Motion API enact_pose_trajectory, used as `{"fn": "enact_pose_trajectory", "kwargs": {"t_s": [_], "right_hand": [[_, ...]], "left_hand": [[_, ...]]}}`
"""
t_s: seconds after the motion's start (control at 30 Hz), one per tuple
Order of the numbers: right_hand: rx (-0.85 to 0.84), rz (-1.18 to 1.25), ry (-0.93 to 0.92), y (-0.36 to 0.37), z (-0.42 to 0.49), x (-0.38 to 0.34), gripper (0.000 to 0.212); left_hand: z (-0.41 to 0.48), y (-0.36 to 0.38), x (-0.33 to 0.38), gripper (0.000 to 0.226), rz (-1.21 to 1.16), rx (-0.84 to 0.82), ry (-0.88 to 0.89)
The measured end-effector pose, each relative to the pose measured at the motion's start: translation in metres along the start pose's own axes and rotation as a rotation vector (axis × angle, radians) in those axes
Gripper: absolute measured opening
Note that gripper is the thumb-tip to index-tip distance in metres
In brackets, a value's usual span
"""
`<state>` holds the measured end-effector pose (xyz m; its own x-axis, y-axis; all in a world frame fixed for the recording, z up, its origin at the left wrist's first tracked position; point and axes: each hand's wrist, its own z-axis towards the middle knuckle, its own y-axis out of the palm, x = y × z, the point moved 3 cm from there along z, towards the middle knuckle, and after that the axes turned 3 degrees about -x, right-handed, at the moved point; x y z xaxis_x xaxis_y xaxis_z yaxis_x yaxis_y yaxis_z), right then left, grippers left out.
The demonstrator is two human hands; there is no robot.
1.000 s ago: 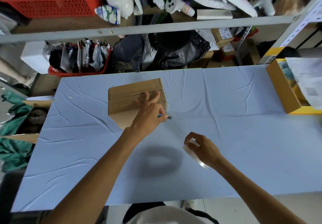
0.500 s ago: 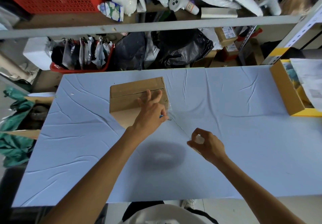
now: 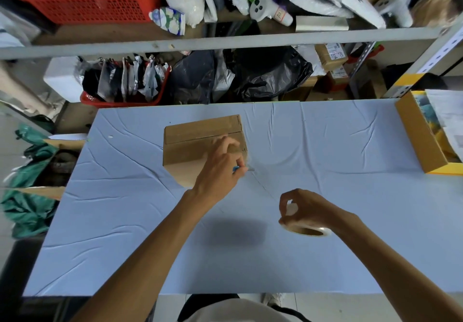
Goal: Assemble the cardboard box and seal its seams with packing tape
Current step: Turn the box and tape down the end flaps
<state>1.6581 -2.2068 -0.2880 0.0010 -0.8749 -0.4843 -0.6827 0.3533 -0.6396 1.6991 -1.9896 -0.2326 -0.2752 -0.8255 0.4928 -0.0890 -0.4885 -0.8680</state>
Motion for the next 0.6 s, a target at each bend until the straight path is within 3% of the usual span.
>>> {"fn": "enact_pose_trajectory", "kwargs": {"t_s": [0.1, 0.23, 0.4, 0.5, 0.6], "right_hand": [[0.027, -0.026, -0.006, -0.009, 0.007, -0.001, 0.022], [-0.045, -0.091, -0.017, -0.012, 0.021, 0.000, 0.020], [-0.021, -0.120, -0.006, -0.019, 0.030, 0.007, 0.021], [0.003, -0.155, -0.053, -0.011, 0.036, 0.005, 0.013], [0.075, -0.148, -0.150, 0.008, 0.038, -0.006, 0.026]], "left_hand": [[-0.018, -0.002, 0.007, 0.014, 0.032, 0.209, 0.161], [-0.036, 0.015, -0.007, 0.014, -0.149, 0.071, 0.131], [-0.062, 0.063, -0.032, 0.028, -0.300, -0.293, -0.159], [-0.073, 0.088, -0.044, 0.024, -0.422, -0.317, -0.337], [-0.080, 0.103, -0.055, 0.019, -0.456, -0.324, -0.480]]}}
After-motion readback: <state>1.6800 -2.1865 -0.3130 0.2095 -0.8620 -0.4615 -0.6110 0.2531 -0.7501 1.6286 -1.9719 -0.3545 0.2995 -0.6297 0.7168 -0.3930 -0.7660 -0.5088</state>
